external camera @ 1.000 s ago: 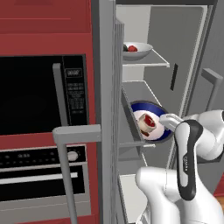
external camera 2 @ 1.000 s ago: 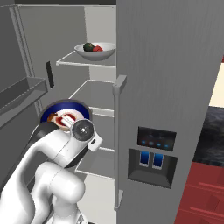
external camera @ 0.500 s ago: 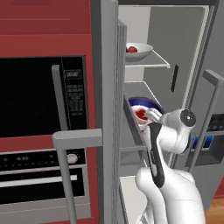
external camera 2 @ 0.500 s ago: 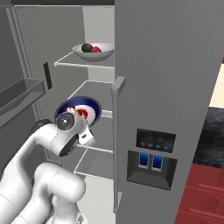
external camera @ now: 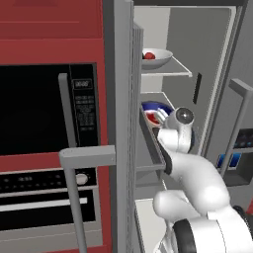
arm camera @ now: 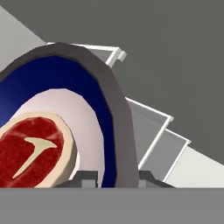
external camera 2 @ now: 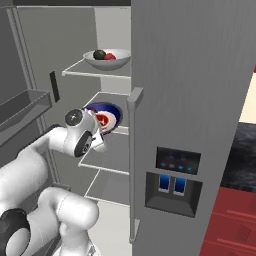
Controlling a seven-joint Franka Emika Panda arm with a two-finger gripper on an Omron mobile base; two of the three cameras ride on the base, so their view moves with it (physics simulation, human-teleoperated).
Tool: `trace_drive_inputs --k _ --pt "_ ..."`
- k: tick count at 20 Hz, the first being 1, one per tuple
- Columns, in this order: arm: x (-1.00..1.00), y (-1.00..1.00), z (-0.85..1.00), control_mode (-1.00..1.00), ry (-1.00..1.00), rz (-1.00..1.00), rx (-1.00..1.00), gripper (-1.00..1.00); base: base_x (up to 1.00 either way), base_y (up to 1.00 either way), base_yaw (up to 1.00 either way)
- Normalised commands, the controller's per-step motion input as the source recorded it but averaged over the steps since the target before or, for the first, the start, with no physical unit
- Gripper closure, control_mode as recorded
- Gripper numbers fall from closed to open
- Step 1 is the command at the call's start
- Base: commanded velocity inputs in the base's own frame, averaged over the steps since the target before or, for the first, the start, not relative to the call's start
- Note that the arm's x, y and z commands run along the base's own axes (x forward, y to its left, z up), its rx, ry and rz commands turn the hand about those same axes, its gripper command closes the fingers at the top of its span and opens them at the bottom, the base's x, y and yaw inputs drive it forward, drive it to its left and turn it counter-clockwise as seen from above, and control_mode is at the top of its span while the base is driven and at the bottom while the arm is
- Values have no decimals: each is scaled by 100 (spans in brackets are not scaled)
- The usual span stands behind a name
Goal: Place the bowl with the squash and bell pepper on the top shelf of the fridge. Place the bowl with the steak and chicken drumstick on the second highest shelf of the fridge.
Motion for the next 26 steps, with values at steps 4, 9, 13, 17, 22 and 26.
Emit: trace_drive_inputs --k 4,9,13,17,22,26 --pt "61 -9 -1 -100 13 -4 1 100 0 0 0" --pt "78 -3 -14 -100 2 -5 0 100 0 0 0" --pt "56 0 -3 -100 -4 -8 0 100 0 0 0" --pt "79 0 -12 -100 -3 -11 -1 100 0 0 0" --pt "45 1 -21 -100 -7 -7 -8 -100 0 0 0" --pt "-59 0 23 -100 -17 -5 0 -100 0 0 0"
